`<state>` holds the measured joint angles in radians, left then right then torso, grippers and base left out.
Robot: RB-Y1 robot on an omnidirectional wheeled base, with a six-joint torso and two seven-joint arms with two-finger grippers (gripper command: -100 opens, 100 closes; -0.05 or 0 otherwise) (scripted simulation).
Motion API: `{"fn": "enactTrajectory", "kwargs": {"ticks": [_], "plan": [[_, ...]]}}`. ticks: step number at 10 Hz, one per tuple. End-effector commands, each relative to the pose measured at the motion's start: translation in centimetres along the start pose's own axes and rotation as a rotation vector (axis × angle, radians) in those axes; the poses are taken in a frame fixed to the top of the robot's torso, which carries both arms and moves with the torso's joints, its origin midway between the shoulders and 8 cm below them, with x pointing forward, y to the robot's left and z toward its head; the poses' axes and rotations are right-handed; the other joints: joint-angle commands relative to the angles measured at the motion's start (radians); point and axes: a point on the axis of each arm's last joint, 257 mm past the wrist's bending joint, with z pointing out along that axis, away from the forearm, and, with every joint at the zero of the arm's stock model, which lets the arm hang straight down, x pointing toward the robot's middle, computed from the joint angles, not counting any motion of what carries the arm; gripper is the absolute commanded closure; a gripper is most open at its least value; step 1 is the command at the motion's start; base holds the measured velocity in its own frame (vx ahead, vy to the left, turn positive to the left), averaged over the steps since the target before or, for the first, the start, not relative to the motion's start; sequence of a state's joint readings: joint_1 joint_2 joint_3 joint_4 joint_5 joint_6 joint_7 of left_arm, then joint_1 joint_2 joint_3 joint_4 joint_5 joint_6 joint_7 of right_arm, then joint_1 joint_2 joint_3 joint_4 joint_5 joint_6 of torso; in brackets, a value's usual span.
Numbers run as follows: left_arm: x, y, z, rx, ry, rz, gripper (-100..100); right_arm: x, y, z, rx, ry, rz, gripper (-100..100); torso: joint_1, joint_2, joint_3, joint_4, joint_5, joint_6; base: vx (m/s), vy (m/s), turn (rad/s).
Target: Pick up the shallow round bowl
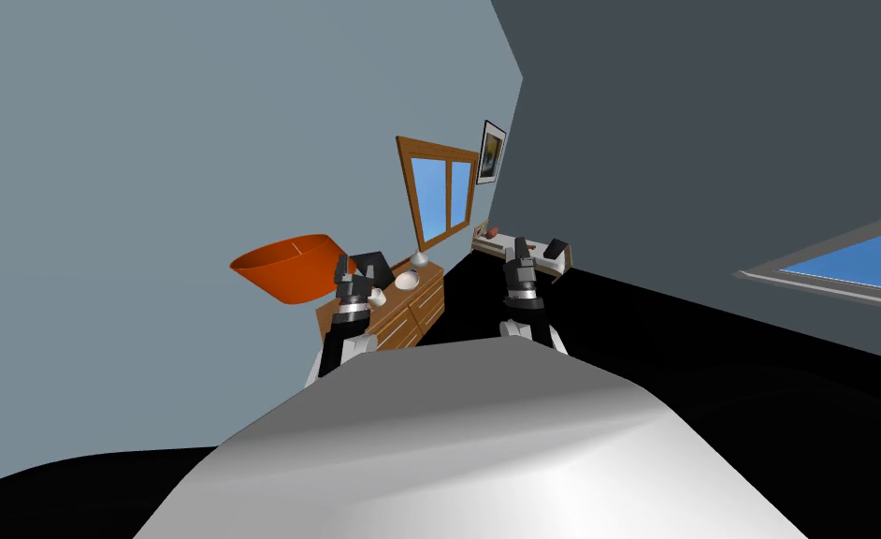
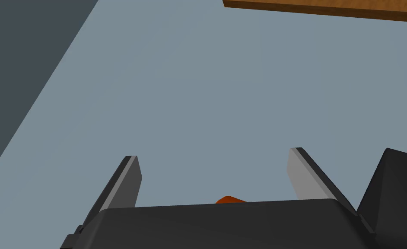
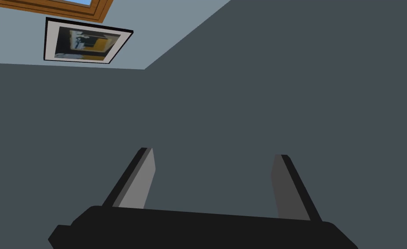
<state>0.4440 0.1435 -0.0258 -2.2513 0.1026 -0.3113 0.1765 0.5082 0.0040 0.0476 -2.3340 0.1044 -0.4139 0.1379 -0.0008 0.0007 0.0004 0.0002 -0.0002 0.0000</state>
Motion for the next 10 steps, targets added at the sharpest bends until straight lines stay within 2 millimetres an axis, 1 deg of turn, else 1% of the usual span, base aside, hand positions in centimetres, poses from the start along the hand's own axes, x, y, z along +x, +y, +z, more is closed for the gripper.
{"fn": "enactTrajectory", "kwargs": {"ticks": [1,10], "plan": [[-0.3,1.1,0.3,-0.045,0.003,-0.011,-100,0.0,0.0,0.0,0.0,0.0,0.0,0,0.0,0.0,0.0,0.0,0.0,0.0,-0.014,-0.02,0.055],[-1.5,6.0,0.6,-0.237,-0.011,-0.047,-100,0.0,0.0,0.0,0.0,0.0,0.0,0,-0.001,-0.001,-0.001,0.0,0.0,0.0,-0.001,-0.019,0.029]]}}
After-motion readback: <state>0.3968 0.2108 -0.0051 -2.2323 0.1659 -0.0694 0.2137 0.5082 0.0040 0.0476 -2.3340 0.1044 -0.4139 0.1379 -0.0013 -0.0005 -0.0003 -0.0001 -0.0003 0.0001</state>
